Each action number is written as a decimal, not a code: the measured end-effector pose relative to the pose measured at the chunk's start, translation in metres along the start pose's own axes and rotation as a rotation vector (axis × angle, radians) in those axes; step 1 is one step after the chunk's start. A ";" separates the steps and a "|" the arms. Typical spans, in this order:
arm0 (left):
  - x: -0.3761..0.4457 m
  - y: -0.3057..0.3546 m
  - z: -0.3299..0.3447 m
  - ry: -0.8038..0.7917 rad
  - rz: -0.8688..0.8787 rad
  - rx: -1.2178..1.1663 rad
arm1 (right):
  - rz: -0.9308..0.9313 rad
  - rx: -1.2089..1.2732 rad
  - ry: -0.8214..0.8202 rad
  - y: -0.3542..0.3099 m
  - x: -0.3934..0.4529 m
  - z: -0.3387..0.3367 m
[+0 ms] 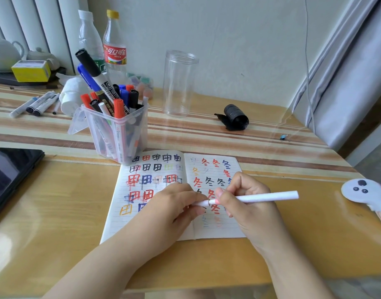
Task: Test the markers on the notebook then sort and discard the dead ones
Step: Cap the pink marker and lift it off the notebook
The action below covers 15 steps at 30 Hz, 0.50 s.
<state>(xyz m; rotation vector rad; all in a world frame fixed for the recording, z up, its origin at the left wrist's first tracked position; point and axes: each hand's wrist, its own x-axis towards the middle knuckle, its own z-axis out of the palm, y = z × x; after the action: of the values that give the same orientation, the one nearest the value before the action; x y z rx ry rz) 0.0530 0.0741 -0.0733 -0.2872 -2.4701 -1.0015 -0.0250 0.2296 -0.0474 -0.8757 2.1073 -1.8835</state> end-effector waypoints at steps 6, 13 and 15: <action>-0.001 0.004 -0.003 0.061 -0.156 -0.103 | 0.062 0.061 -0.062 0.003 0.005 0.005; 0.001 0.005 -0.007 0.109 -0.167 -0.144 | 0.032 0.129 -0.019 0.000 0.013 0.013; 0.001 0.003 -0.006 0.106 -0.130 -0.093 | 0.021 0.083 -0.022 0.002 0.015 0.015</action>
<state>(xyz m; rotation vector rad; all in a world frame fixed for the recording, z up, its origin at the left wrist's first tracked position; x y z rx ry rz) 0.0547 0.0722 -0.0673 -0.1003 -2.3750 -1.1569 -0.0302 0.2084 -0.0480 -0.8486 2.0021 -1.9265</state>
